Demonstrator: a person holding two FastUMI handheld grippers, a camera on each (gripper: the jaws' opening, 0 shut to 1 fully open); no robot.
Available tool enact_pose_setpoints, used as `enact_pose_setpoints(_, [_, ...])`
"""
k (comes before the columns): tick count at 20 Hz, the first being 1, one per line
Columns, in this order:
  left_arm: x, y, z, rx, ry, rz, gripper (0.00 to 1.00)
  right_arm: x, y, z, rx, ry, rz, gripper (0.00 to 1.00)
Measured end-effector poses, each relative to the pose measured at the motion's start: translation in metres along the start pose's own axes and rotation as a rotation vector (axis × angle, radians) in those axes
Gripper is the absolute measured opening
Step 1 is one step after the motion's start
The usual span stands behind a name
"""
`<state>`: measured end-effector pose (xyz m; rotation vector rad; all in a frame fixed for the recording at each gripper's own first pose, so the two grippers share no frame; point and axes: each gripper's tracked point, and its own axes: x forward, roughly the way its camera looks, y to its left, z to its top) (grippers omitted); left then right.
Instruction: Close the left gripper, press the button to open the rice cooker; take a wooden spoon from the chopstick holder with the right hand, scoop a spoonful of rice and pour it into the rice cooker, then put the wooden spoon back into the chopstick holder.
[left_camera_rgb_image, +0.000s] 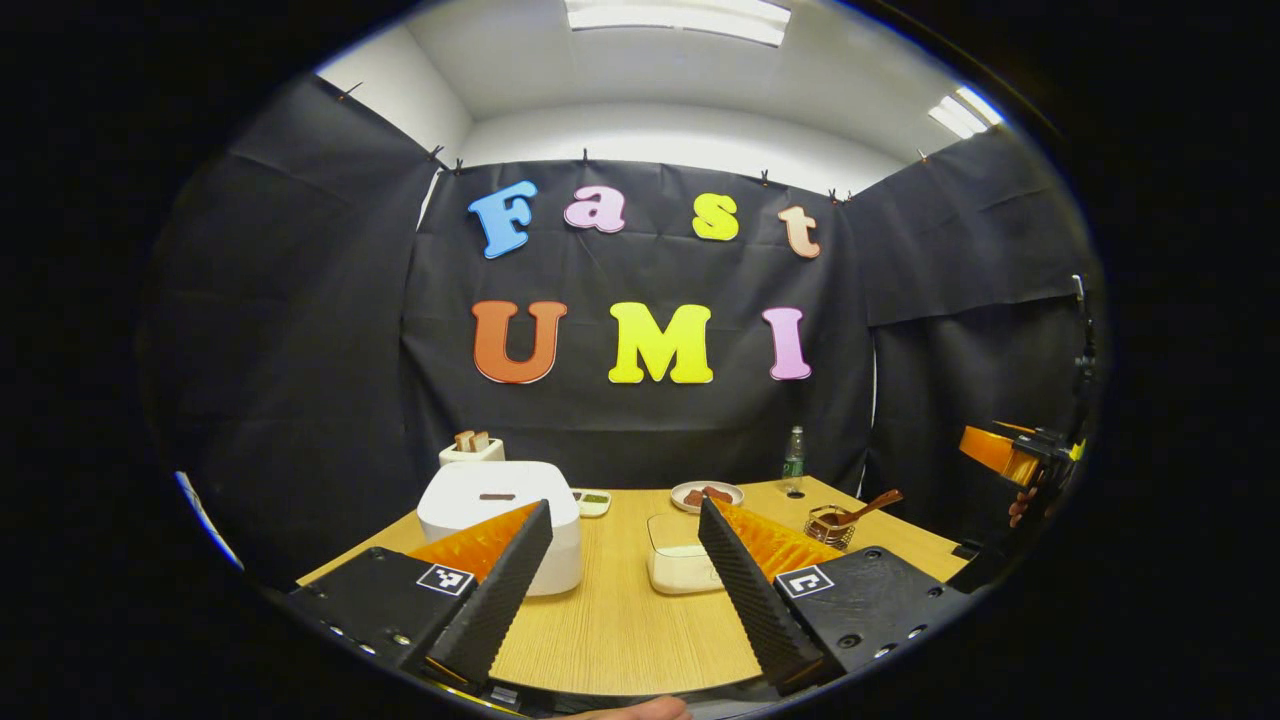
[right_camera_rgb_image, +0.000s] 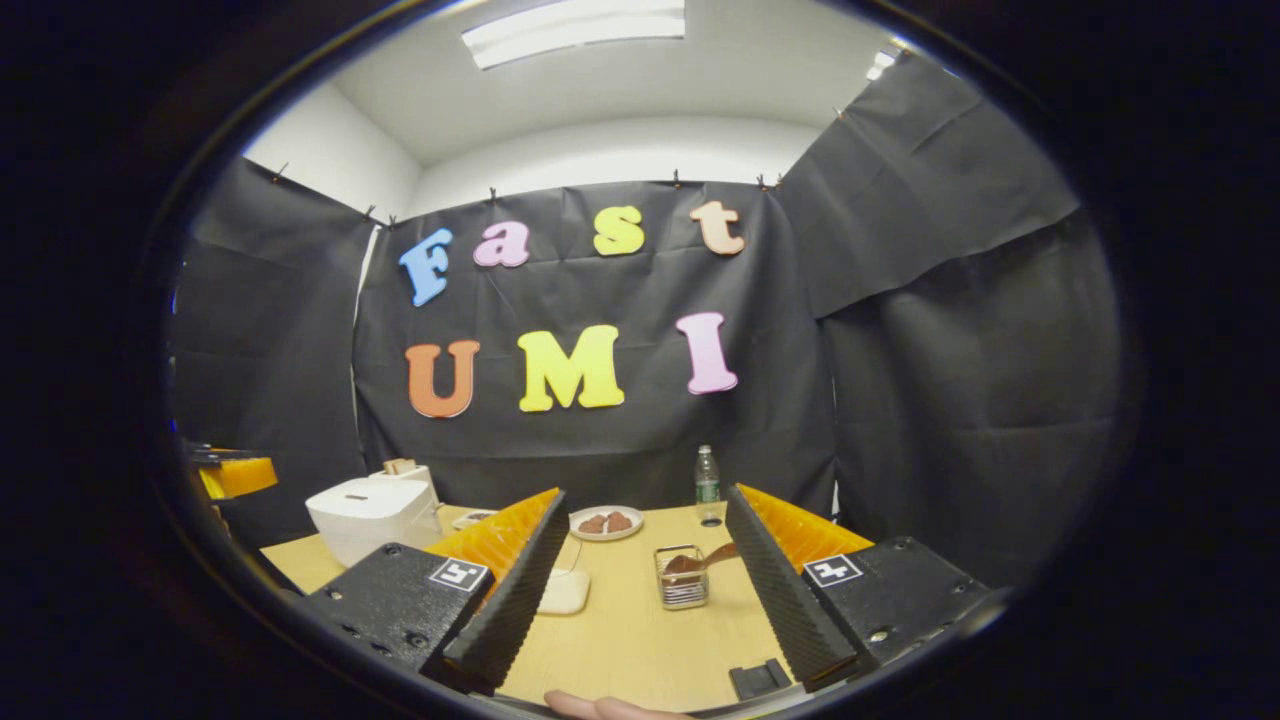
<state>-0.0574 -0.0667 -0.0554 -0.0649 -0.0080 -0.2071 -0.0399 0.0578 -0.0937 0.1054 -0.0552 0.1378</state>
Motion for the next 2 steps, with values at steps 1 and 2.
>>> enact_pose_setpoints(1, [-0.0004,-0.0019,0.0003,-0.001,-0.004,-0.002,0.94,0.0004,-0.0003,0.0006,-0.002,-0.004,0.003,0.96])
enact_pose_setpoints(2, [-0.0006,-0.0020,0.0015,-0.003,-0.009,0.000,0.94,-0.0007,-0.0010,0.0033,-0.001,-0.013,0.005,1.00])
